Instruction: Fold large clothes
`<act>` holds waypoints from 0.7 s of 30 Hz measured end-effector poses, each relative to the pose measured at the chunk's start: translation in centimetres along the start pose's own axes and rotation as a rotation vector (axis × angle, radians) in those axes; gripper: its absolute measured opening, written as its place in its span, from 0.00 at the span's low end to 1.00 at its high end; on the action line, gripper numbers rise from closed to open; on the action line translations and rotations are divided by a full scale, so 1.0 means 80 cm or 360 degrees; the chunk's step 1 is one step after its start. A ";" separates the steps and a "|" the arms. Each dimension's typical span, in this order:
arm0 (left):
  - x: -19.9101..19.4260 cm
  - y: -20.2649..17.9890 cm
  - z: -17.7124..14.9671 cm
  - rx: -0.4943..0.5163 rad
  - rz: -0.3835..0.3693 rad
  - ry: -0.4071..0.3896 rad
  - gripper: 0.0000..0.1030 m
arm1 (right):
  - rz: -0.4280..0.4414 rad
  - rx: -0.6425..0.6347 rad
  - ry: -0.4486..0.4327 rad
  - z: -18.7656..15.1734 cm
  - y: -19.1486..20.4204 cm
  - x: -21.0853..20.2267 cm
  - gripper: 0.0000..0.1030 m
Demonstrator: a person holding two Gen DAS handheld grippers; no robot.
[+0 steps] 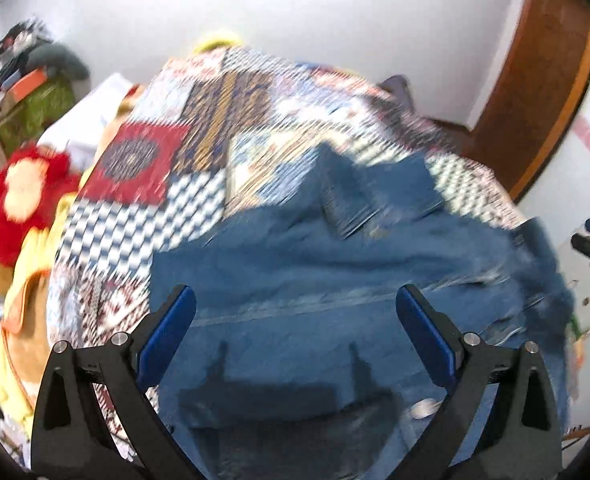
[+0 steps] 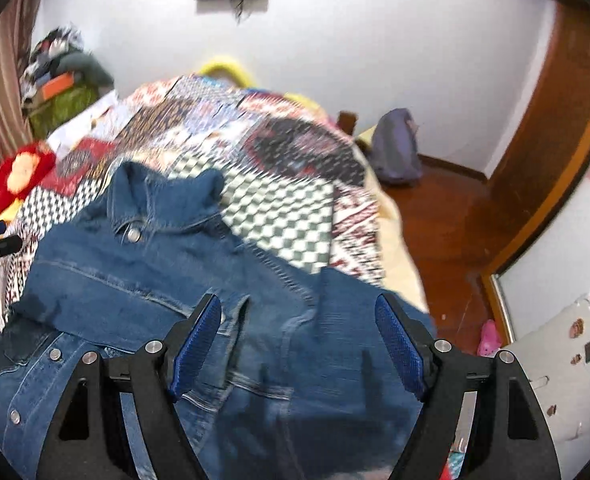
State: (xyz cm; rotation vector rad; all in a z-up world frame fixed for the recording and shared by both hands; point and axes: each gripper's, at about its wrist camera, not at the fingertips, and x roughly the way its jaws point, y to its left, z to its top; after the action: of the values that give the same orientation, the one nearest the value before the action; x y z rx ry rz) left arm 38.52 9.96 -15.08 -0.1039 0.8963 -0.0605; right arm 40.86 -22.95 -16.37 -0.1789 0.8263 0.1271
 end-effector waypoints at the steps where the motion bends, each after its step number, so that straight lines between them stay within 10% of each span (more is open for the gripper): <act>1: -0.004 -0.010 0.006 0.0017 -0.0021 -0.0024 0.98 | -0.0012 0.0018 -0.0017 -0.002 -0.010 -0.007 0.75; 10: 0.031 -0.095 0.025 0.0190 -0.0170 0.0006 0.98 | -0.0015 0.0409 0.0097 -0.058 -0.132 -0.019 0.76; 21: 0.125 -0.164 -0.010 0.0342 -0.0235 0.0316 0.98 | 0.0318 0.1108 0.0517 -0.168 -0.241 0.075 0.76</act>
State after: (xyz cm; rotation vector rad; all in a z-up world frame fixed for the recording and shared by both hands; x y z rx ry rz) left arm 43.99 -4.10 -21.82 0.0376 1.0734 -0.3084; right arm 38.72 -44.34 -27.66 0.5528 1.1647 -0.0089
